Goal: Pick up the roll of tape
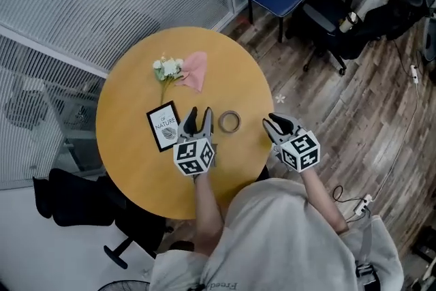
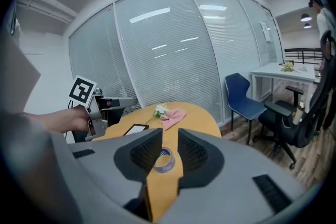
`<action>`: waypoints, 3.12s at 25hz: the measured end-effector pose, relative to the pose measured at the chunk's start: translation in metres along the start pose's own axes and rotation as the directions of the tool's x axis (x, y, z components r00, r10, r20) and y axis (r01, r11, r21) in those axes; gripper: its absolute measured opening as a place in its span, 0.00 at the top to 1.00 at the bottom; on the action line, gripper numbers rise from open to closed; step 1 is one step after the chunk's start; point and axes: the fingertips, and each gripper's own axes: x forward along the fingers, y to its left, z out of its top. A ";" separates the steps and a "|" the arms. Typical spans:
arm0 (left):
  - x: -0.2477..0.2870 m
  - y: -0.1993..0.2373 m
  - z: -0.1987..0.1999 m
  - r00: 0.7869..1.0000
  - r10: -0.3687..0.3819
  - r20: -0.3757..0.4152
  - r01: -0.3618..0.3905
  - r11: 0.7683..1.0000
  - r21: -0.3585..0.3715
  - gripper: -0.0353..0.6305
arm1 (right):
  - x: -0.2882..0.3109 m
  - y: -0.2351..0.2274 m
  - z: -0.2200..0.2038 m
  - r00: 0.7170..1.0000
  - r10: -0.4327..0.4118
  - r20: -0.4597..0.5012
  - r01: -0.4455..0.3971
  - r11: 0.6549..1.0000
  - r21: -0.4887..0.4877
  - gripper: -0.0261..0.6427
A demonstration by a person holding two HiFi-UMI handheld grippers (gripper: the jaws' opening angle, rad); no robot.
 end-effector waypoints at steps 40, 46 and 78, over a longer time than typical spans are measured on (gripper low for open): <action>0.079 -0.008 -0.192 0.911 -0.151 -0.383 0.166 0.986 0.005 0.68 | 0.025 0.023 -0.093 0.981 0.033 -0.193 -0.019 0.997 0.074 0.83; 0.090 -0.009 -0.207 0.898 -0.152 -0.413 0.170 0.985 0.007 0.68 | 0.016 0.014 -0.099 0.979 0.005 -0.204 0.012 0.997 0.079 0.83; 0.099 -0.017 -0.234 0.791 -0.121 -0.600 0.340 0.902 0.267 0.77 | 0.022 0.020 -0.115 0.973 0.042 -0.225 -0.008 0.989 0.150 0.83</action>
